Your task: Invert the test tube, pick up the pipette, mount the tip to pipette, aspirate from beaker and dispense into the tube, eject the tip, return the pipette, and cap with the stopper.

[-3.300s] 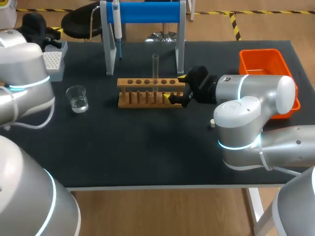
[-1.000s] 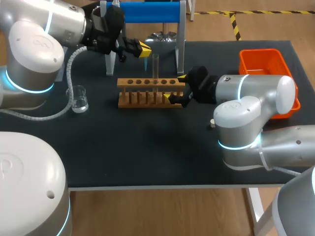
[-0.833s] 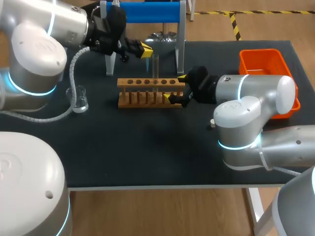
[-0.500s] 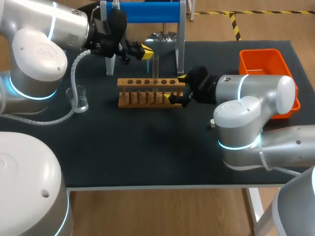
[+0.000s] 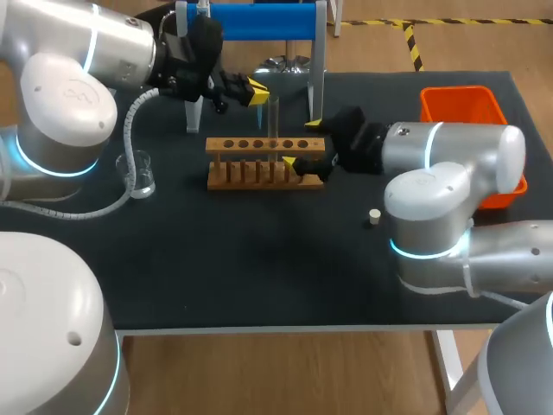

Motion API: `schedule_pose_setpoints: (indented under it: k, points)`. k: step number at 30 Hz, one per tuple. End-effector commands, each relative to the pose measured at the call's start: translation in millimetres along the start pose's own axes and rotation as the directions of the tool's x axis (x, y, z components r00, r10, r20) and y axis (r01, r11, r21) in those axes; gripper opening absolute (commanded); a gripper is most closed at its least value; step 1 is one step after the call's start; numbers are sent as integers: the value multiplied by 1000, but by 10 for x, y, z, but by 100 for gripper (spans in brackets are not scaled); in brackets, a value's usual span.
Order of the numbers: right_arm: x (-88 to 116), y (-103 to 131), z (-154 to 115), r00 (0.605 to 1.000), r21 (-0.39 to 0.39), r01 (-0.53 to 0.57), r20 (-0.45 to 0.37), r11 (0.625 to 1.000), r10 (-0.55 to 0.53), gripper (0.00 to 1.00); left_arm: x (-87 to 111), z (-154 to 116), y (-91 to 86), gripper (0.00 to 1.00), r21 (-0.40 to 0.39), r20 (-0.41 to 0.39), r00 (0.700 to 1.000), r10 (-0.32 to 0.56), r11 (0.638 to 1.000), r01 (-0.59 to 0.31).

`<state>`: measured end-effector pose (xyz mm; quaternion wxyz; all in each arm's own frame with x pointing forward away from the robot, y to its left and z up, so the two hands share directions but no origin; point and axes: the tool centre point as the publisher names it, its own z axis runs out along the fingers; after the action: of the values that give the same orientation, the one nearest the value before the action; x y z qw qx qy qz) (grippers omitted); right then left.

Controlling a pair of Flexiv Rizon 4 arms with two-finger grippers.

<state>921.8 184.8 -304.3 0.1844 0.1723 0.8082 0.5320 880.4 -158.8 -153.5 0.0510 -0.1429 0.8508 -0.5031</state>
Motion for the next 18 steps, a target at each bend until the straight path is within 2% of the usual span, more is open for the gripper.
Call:
schedule_pose_setpoints:
  k: [1, 11, 18]
  points:
    - [-17, 69, -431, 995, -71, 6, -99, 997, -13, 100, -4, -3, -5, 0, -3, -1, 1000, -1, 1000, 1]
    - [170, 306, -619, 972, -169, -31, -236, 985, -10, 100, -4, -3, -5, 0, -3, -1, 1000, -1, 1000, 1]
    - [295, 424, -636, 955, -225, -52, -295, 973, -18, 100, 126, -28, 14, 0, 60, 4, 1000, 11, 998, -11]
